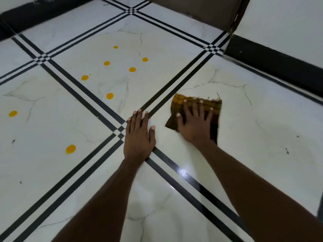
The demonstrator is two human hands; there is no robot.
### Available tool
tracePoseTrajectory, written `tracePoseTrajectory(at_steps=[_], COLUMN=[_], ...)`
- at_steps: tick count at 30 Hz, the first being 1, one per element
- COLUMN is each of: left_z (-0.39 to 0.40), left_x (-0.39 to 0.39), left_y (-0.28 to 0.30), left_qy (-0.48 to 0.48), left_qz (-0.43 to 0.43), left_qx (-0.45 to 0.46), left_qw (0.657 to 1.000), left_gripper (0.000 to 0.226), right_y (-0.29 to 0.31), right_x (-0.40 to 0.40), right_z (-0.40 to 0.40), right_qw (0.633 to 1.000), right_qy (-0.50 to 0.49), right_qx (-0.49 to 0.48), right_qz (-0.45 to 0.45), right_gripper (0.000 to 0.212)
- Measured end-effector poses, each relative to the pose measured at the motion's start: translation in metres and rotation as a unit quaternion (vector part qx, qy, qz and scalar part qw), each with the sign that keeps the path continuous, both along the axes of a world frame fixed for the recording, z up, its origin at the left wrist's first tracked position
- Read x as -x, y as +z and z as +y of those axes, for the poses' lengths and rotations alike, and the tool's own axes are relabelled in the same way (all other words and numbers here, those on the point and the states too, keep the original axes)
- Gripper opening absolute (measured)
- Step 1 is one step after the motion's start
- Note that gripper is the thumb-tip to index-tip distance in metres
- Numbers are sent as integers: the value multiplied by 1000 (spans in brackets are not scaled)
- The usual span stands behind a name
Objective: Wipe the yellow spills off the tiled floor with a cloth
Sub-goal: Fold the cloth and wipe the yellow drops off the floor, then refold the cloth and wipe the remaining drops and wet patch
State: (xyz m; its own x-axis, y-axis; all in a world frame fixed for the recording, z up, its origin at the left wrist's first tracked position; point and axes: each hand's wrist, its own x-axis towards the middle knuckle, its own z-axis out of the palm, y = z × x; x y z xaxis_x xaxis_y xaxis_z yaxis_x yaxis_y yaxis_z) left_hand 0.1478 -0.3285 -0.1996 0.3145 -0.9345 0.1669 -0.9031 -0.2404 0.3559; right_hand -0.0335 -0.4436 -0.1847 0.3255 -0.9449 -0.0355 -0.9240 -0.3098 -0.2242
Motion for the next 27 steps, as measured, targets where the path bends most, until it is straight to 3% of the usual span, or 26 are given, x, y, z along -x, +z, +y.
tracePoseTrajectory(at_steps=[4,7,11,13,17,20,23,25,27], left_z=[6,17,19,13,6,1,-5,-9,-12], left_x=[4,18,50,60,72,78,76,73,69], left_y=[7,17,40,62,128,185,228,244,257], left_qy=[-10,-10,34,60,38,-19,-55,-69,-78], left_qz=[31,104,172,267,474,535,584,611,607], left_qx=[14,21,-54,-71,-55,-39,-37,-46,-55], left_qw=[999,994,983,959,878,844,809,787,789], left_gripper=[64,68,45,33,22,24,27,30,34], right_y=[0,15,49,61,92,113,126,133,142], right_x=[-7,9,30,44,72,88,88,81,72], right_z=[62,69,78,84,81,78,86,99,111], right_qw=[989,977,876,857,811,735,623,520,469], right_qy=[144,139,-37,-97,-191,-230,-215,-204,-183], right_qx=[-11,-101,-244,-232,-254,-360,-485,-531,-517], right_qz=[-21,-123,-415,-450,-491,-526,-574,-637,-693], right_gripper=[69,53,39,34,25,62,86,80,65])
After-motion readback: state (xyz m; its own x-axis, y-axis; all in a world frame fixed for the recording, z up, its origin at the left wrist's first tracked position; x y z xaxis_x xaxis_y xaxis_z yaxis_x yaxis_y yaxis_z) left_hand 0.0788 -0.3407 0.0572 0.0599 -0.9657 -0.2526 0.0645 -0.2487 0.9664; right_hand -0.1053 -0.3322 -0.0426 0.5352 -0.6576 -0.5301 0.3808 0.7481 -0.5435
